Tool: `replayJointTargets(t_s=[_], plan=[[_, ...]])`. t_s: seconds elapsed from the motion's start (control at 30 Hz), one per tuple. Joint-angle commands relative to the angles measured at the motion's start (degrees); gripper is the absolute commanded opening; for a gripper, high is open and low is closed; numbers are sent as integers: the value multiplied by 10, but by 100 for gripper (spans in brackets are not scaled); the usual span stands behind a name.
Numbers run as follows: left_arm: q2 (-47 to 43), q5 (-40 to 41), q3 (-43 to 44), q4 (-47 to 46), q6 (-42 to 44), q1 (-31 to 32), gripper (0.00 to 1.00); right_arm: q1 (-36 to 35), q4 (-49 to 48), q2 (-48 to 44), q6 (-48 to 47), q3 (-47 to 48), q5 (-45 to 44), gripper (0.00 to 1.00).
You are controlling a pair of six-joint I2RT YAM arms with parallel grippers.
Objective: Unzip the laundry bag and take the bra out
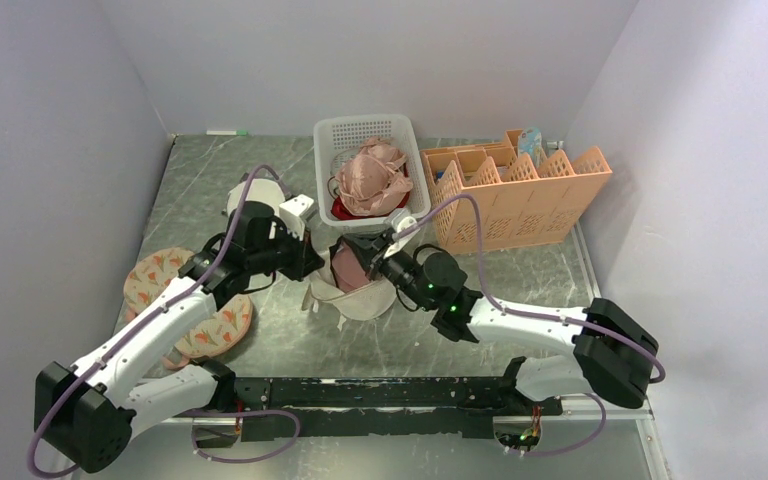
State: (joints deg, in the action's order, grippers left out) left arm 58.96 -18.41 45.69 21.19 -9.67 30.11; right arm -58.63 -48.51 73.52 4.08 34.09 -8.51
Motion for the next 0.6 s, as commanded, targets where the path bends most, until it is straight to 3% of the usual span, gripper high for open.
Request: replayJointTargets(t_s=[0.0,0.1,0.33,0.47,0.57], plan=[[-12,-6,15,-9,0,2,7,14,-72,-16,10,39,-28,0],[1,-12,20,-3,1,2,7,25,-66,-14,8,61,-51,0],[-14,-6,20,-1,0,2,9,56,-62,27,103,70,51,0],[-40,10,12,-10,-2,2,22,56,-63,30,130,59,57,0],[-44,11,14,-8,-1,2,29,56,-8,12,117,77,45,0]])
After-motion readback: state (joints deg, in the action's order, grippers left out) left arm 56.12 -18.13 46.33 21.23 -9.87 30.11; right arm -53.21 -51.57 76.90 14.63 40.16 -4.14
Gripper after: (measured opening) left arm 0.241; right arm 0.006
